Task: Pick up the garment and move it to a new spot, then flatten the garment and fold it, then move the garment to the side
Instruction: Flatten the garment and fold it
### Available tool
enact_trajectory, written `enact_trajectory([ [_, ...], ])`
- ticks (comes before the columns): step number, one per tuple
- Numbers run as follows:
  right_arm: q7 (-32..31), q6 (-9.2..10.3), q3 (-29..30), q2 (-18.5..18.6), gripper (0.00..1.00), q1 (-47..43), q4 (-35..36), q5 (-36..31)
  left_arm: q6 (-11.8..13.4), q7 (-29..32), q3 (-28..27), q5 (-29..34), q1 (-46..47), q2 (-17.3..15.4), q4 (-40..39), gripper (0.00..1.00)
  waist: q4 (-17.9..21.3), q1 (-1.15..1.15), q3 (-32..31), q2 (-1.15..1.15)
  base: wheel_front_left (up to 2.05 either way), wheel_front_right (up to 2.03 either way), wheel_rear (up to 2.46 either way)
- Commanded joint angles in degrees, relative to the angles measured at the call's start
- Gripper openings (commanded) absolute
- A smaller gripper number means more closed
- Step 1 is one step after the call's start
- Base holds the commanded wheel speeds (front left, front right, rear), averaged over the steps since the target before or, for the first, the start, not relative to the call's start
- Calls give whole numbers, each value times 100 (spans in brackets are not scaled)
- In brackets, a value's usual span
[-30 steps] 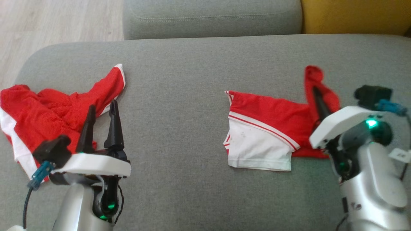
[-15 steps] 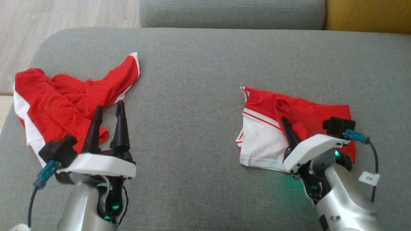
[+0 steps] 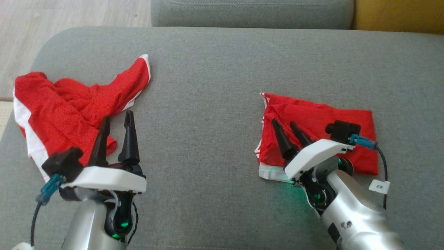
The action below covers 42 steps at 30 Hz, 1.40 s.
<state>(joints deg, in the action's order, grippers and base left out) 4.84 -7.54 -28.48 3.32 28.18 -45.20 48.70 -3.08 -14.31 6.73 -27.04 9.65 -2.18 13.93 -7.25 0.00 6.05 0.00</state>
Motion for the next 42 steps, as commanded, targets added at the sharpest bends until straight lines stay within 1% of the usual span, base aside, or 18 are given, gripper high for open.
enact_trajectory([
  [1, 122, 5, -138, -44, 100, 326, 151, 90, 9, -69, -195, -24, 192, -70, -155, 100, 43, 0, -31, 0, 0, 0, 0],
  [4, 278, 5, -101, -44, 100, 503, 63, 91, 14, -69, -235, -18, 182, -70, -159, 100, 136, 0, -94, 0, 0, 0, 0],
  [8, 424, 5, 293, -44, 100, 800, -157, -160, 19, -69, -261, -9, 150, -70, -197, 100, 281, 0, -172, 0, 0, 0, 0],
  [10, 430, 5, 531, -44, 100, 955, -273, -478, 29, -69, -279, -14, 132, -70, -223, 100, 364, 0, -203, 0, 0, 0, 0],
  [12, 437, 5, 784, -9, 100, 1081, -351, -953, 31, -69, -291, -36, 115, -70, -257, 100, 446, 0, -230, 0, 0, 0, 0],
  [13, 437, 5, 784, -9, 100, 1081, -351, -953, 31, -69, -291, -36, 115, -70, -257, 100, 446, 0, -230, 0, 0, 0, 0],
  [16, 384, 5, 1177, 140, 100, 1096, -247, -1512, 37, -69, -284, -44, 111, -70, -322, 100, 540, 0, -257, 0, 0, 0, 0],
  [21, 464, 5, 1623, 593, 100, 689, 442, -2559, 39, -69, -204, -49, 136, -70, -442, 100, 631, 0, -263, 0, 0, 0, 0],
  [22, 504, 5, 1696, 680, 100, 546, 620, -2797, 38, -69, -185, -46, 141, -70, -469, 100, 641, 0, -263, 0, 0, 0, 0],
  [23, 553, 5, 1908, 748, 100, 211, 980, -3109, 30, -69, -150, -18, 133, -70, -516, 100, 659, 0, -268, 0, 0, 0, 0],
  [24, 574, 5, 2046, 753, 100, 31, 1165, -3221, 31, -69, -141, -3, 118, -70, -528, 100, 667, 0, -271, 0, 0, 0, 0],
  [28, 636, 5, 2548, 679, 100, -677, 1909, -3645, 66, -69, -164, -16, 3, -70, -597, 100, 710, 0, -279, 0, 0, 0, 0],
  [33, 571, 5, 2996, 420, 100, -1363, 2571, -4010, 84, -69, -136, 57, -186, -70, -678, 100, 746, 0, -277, 0, 0, 0, 0],
  [37, 444, 5, 3152, 289, 100, -1593, 2891, -4185, 115, -69, -113, 22, -249, -70, -724, 100, 743, 0, -251, 0, 0, 0, 0],
  [41, 318, 5, 3195, 254, 100, -1621, 3117, -4291, 113, -69, -65, 17, -201, -70, -729, 100, 682, 0, -190, 0, 0, 0, 0],
  [42, 272, 5, 3168, 269, 0, -1616, 3153, -4311, 112, -69, -54, 18, -181, -70, -728, 100, 661, 0, -173, 0, 0, 0, 0],
])
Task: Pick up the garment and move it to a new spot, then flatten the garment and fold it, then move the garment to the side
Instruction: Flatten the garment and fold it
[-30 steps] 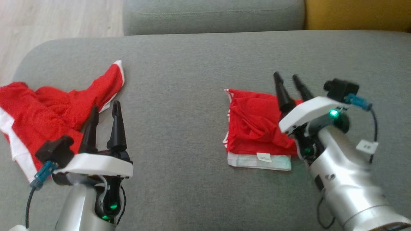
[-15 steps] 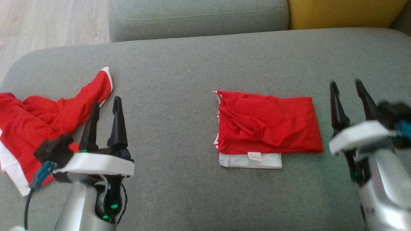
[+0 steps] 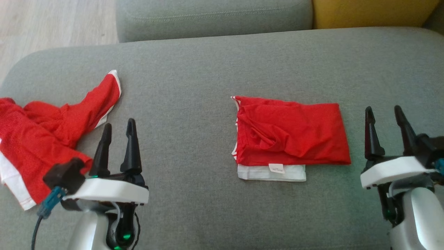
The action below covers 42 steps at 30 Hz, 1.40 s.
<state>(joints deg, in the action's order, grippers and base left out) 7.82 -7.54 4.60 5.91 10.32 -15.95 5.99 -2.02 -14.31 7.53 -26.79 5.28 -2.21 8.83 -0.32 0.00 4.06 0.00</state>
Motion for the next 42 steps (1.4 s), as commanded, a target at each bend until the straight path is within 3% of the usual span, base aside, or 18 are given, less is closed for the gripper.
enact_trajectory([
  [1, -57, 5, -181, 37, 0, 175, 263, -77, 3, -69, -121, -9, 277, -66, -219, 100, -59, 0, 52, 0, 0, 0, 0],
  [14, -234, 5, -1401, 331, 0, 417, -273, 1, -16, -69, 100, -97, 437, -66, -131, 100, -561, 0, 397, 0, 0, 0, 0],
  [24, -439, 5, -2246, 661, 0, 815, -1381, 203, -10, -69, 232, -181, 587, -66, -65, 100, -1014, 0, 656, 0, 0, 0, 0],
  [30, -429, 5, -2865, 608, 0, 916, -1635, 506, 21, -69, 213, -253, 641, -66, -55, 100, -1125, 0, 699, 0, 0, 0, 0],
  [42, -430, 5, -3414, 339, 0, 1256, -1822, 997, 36, -69, 244, -302, 716, -66, -55, 100, -1148, 0, 785, 0, 0, 0, 0],
])
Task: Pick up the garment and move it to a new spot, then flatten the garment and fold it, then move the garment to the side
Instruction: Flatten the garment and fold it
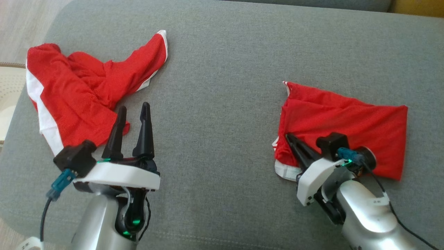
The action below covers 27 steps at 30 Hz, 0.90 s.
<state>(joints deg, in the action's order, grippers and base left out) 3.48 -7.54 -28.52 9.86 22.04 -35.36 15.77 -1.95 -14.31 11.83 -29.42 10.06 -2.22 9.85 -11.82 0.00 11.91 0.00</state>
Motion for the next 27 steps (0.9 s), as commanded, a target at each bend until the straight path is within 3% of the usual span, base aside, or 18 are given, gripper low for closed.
enact_trajectory([
  [1, -30, 5, -163, -61, 0, 103, 73, 68, 33, -69, -191, -41, 241, -65, -156, 100, 9, 0, 3, 0, 0, 0, 0],
  [5, 127, 5, -217, -52, 0, 258, 37, 203, 42, -69, -235, -24, 241, -65, -143, 100, 108, 0, -23, 0, 0, 0, 0],
  [11, 515, 5, 194, 51, 0, 437, 220, 248, -1, -69, -335, 70, 206, -65, -119, 100, 410, 0, -235, 0, 0, 0, 0],
  [21, 607, 5, 1545, 432, 0, 123, 920, -349, -39, -69, -363, 164, 149, -65, -188, 100, 917, 0, -626, 0, 0, 0, 0],
  [27, 493, 5, 2446, 287, 0, -510, 1634, -662, -35, -69, -280, 211, 49, -65, -196, 100, 1156, 0, -770, 0, 0, 0, 0],
])
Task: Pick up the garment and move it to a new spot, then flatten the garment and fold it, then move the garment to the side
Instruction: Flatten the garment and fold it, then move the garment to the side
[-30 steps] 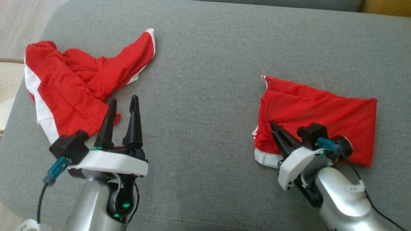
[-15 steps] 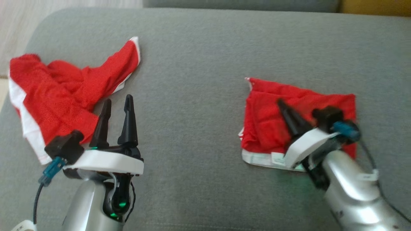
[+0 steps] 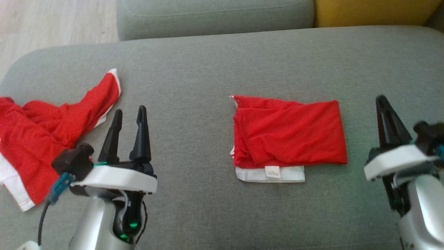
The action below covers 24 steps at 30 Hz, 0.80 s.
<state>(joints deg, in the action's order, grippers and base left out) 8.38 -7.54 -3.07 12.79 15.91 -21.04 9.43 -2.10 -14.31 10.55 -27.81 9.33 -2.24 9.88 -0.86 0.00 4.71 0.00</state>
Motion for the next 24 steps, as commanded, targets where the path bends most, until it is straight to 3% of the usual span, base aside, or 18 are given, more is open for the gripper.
enact_trajectory([
  [1, 7, 5, -2, -53, 0, -8, 329, -65, -11, -69, -141, 60, 105, -64, -207, 100, 91, 0, -65, 0, 0, 0, 0],
  [3, 91, 5, 284, -222, 0, -322, 685, -186, -9, -69, -45, 148, 23, -64, -247, 100, 162, 0, -100, 0, 0, 0, 0],
  [4, 120, 5, 387, -302, 24, -417, 784, -212, 4, -69, -24, 161, -18, -64, -266, 100, 180, 0, -112, 0, 0, 0, 0],
  [5, 141, 5, 471, -382, 95, -509, 872, -237, 29, -69, -16, 140, -66, -64, -280, 100, 197, 0, -122, 0, 0, 0, 0],
  [6, 145, 5, 553, -462, 100, -594, 945, -253, 62, -69, -15, 125, -114, -64, -295, 100, 208, 0, -127, 0, 0, 0, 0],
  [17, 22, 5, 707, -720, 100, -898, 1237, -433, 119, -69, -60, 260, -298, -64, -373, 100, 204, 0, -91, 0, 0, 0, 0],
  [24, -186, 5, 572, -755, 100, -665, 943, -162, 86, -69, -39, 238, -165, -64, -373, 100, 123, 0, 207, 0, 0, 0, 0],
])
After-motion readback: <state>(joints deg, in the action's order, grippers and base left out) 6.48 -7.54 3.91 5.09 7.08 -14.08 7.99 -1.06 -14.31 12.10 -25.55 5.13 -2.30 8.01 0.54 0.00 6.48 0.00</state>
